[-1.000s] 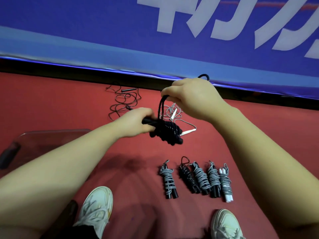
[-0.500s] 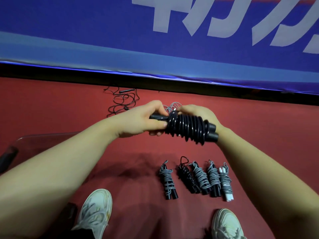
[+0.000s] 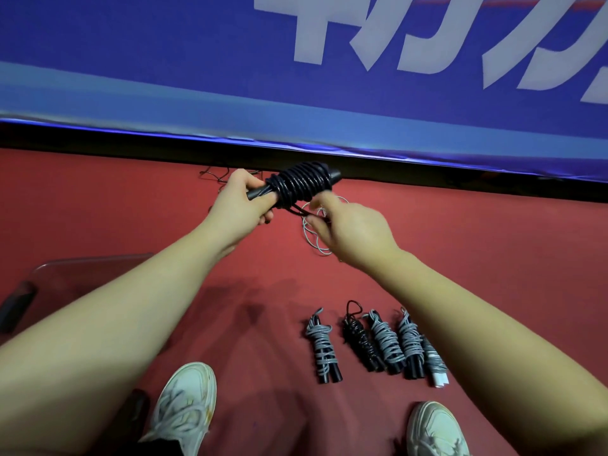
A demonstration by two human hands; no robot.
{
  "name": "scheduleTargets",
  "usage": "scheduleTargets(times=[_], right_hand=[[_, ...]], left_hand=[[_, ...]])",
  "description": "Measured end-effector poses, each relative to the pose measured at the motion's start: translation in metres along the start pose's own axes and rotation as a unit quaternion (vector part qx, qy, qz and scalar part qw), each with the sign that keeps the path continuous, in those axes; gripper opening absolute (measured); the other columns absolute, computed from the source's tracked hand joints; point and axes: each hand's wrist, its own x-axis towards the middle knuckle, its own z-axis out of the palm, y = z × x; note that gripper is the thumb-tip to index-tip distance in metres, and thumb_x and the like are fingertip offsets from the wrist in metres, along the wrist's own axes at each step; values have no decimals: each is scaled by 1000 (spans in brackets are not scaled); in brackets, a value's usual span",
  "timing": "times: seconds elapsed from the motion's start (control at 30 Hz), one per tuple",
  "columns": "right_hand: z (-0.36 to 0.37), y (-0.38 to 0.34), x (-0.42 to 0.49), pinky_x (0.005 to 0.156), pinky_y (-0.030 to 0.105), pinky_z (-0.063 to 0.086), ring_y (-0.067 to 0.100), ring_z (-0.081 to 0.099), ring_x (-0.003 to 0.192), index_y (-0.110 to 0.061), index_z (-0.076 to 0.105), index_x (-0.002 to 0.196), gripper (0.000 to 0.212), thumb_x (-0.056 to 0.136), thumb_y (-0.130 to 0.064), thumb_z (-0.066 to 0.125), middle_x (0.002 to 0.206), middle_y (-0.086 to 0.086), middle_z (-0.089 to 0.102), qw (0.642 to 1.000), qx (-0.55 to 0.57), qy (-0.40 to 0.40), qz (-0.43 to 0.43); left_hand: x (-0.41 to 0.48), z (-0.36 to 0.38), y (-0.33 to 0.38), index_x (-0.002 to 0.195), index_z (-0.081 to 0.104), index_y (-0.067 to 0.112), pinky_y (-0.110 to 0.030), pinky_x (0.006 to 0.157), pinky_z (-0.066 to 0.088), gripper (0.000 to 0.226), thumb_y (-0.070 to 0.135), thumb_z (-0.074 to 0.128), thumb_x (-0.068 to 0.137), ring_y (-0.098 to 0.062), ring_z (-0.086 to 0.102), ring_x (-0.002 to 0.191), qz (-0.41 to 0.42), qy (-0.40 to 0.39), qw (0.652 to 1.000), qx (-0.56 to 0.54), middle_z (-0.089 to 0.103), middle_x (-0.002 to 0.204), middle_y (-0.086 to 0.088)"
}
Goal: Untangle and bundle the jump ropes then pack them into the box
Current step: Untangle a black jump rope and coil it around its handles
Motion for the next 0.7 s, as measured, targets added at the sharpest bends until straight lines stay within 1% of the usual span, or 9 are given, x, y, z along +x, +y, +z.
scheduleTargets(times=[0.1,0.2,0.33,0.37,0.43,0.47,0.53,0.63,0.7], right_hand=[[-11,-5,7,59,31,31,23,52,72,-19,43,112,40,90,-52,49,69,-6,55,983,149,56,95],[-12,-5,11,60,32,35,22,53,73,-16,38,119,49,86,-45,60,65,-11,49,943,275,99,160],[-9,-10,13,63,32,39,20,50,70,-20,17,149,75,89,-42,57,61,-8,46,939,277,68,191],[-8,-10,14,64,32,40,19,50,68,-20,16,149,75,89,-43,56,61,-6,47,921,315,66,221],[-7,-10,17,56,24,41,14,48,59,-18,38,140,59,90,-44,55,63,-3,48,841,460,55,281],[-7,-10,17,48,21,34,12,40,52,-20,53,123,42,90,-45,55,60,-3,44,793,533,39,293],[-10,-12,16,44,21,17,9,22,46,-26,60,87,23,89,-49,56,55,-5,31,729,615,1,299],[-12,-14,23,42,22,13,8,16,41,-23,49,84,31,84,-52,61,44,-9,26,697,642,-18,319],[-8,-13,24,39,21,13,7,17,36,-21,45,82,34,82,-49,65,41,-9,25,679,646,-7,349]], left_hand=[[-2,1,1,100,38,8,-10,39,33,18,6,55,93,4,48,39,0,-1,1000,-10,55,74,-10],[-1,3,-2,107,35,11,-14,43,39,27,1,55,92,2,55,46,14,-16,1000,-18,56,89,-15],[0,2,-9,143,32,19,-17,50,43,58,2,54,92,-5,57,55,9,-33,999,-14,59,95,-10],[1,2,-9,143,37,16,-14,49,41,54,1,52,93,-3,55,53,14,-27,999,-26,60,92,-9],[4,2,-5,135,48,11,-12,46,38,41,0,49,95,-1,52,51,25,-13,996,-80,58,81,-5],[5,2,-2,131,52,9,-13,47,38,37,0,48,95,-3,51,53,31,-8,994,-101,57,78,-3],[8,3,2,124,57,10,-15,49,39,32,0,49,94,-3,51,54,47,5,996,-71,58,77,-1],[7,9,0,121,58,10,-17,57,43,32,2,52,91,1,54,52,72,33,994,69,62,85,-3],[3,13,-1,122,56,9,-23,73,47,33,3,55,89,-10,62,73,89,26,986,135,63,99,-9]])
